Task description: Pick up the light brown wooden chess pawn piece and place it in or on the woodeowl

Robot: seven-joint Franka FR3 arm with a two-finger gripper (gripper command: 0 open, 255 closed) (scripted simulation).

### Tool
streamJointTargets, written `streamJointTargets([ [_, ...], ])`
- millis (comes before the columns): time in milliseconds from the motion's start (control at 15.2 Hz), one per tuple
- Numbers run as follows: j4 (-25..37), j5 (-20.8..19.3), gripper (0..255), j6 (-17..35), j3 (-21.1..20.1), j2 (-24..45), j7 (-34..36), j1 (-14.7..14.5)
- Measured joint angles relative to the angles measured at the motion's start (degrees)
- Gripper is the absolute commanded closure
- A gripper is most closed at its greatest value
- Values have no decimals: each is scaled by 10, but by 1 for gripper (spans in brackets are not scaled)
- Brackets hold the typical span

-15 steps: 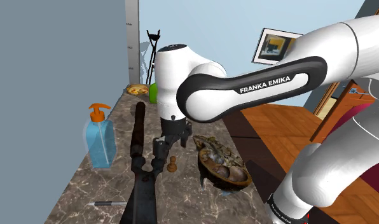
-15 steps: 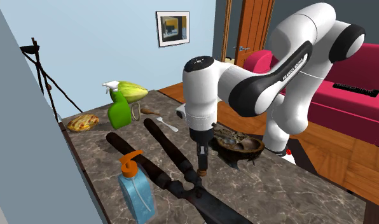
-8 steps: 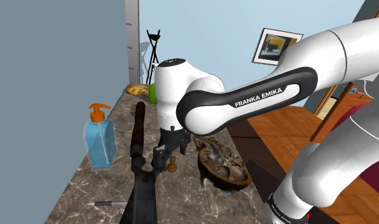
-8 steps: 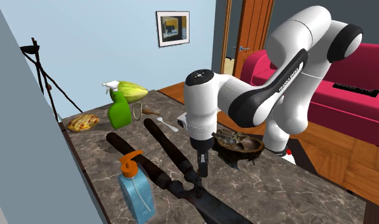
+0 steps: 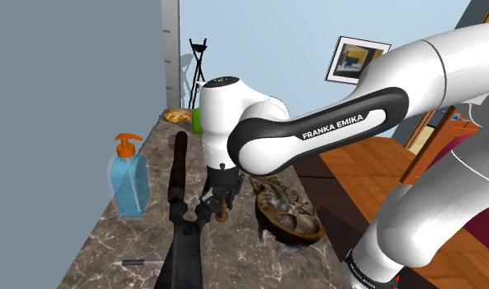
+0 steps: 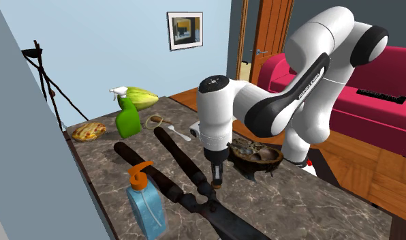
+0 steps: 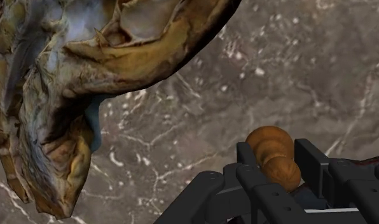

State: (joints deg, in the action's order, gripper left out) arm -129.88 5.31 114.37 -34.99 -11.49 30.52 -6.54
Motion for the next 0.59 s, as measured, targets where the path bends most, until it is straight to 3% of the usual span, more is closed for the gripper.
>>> streamJointTargets([
  [594, 1, 1, 255, -3, 1, -2, -1, 0],
])
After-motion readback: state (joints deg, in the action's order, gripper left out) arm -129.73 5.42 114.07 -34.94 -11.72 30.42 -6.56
